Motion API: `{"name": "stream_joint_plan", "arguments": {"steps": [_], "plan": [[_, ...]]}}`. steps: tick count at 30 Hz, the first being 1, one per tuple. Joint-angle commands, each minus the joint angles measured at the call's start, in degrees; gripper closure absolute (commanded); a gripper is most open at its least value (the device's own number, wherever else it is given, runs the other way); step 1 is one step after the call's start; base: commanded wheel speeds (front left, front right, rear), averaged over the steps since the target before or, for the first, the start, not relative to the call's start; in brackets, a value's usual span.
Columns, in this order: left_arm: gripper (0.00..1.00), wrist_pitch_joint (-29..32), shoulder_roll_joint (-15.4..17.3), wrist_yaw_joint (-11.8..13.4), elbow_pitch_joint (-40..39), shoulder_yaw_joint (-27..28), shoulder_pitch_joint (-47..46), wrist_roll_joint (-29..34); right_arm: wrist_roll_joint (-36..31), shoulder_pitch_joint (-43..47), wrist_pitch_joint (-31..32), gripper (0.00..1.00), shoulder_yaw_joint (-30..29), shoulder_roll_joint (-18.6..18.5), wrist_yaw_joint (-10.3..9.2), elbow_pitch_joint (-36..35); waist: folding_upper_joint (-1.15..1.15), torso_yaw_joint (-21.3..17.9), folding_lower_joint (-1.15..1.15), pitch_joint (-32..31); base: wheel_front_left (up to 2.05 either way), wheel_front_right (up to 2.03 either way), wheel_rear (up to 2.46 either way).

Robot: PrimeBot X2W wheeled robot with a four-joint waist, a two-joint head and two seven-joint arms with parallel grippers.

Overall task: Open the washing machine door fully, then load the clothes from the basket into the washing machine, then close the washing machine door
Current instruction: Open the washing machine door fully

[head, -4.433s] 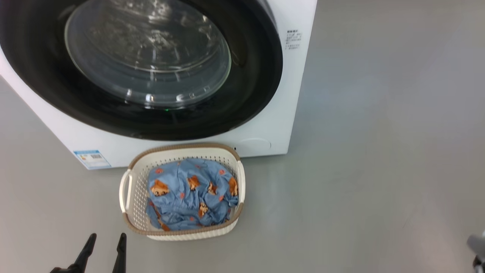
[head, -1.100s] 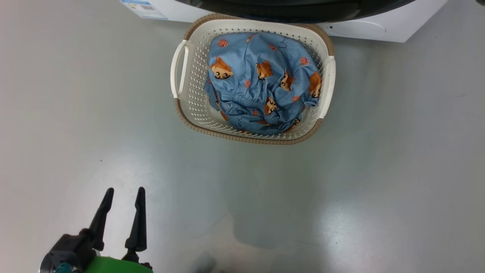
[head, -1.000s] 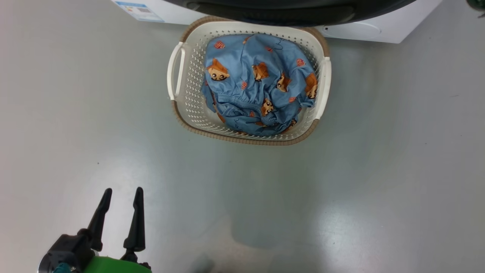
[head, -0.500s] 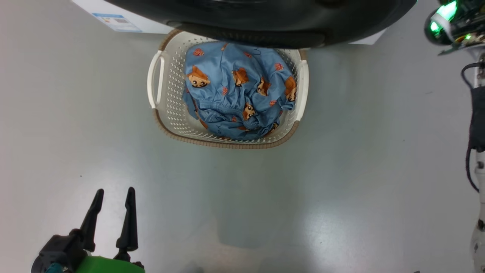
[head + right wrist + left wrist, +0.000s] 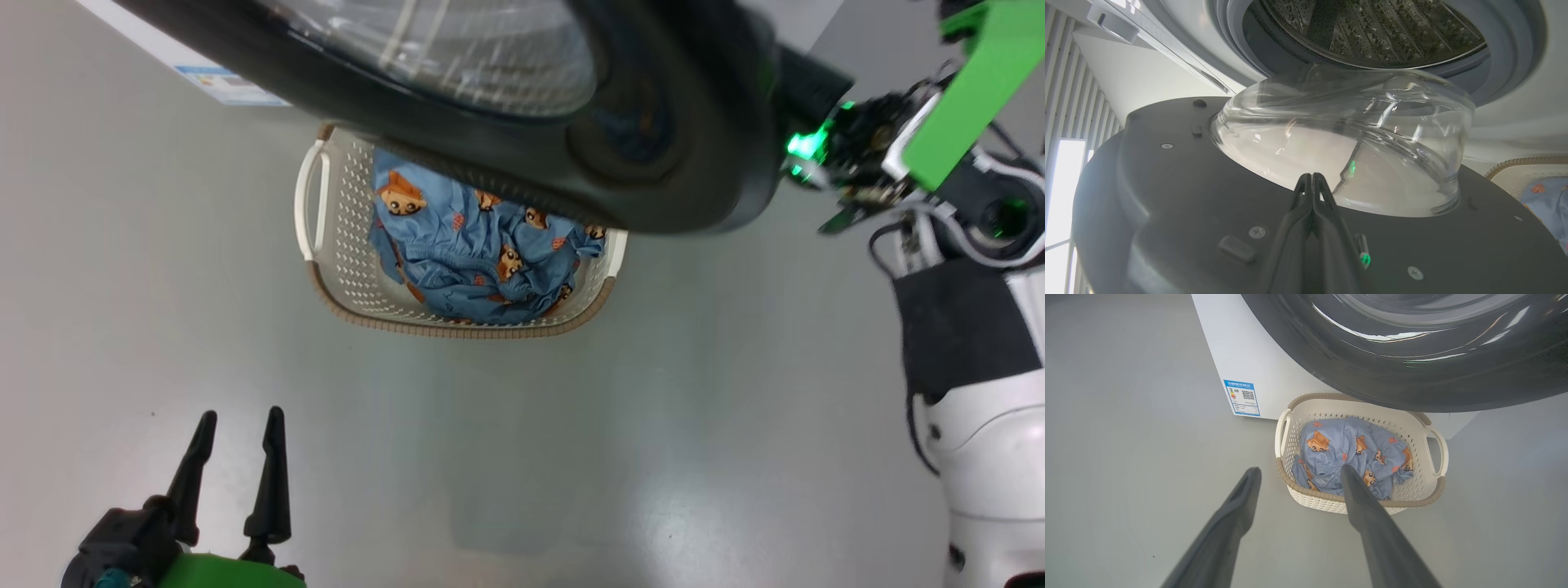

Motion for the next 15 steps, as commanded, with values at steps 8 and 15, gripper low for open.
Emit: {"name": "stream_joint_plan", "arguments": {"steps": [8, 15], "plan": [[0.0, -0.37, 1.05, -0.3, -0.11, 2.73, 0.11, 0.24, 0.05, 8.7, 3.87, 1.0, 5.71, 4.94, -0.06, -5.28, 0.0, -2.41, 0.0, -4.49, 0.0, 0.0, 0.0], [0.0, -0.37, 1.05, -0.55, 0.38, 3.32, -0.2, 0.06, -0.51, 12.82, 3.47, 1.0, 8.83, 6.33, -0.06, -7.26, 0.0, -3.85, 0.0, -8.04, 0.0, 0.0, 0.0]]}}
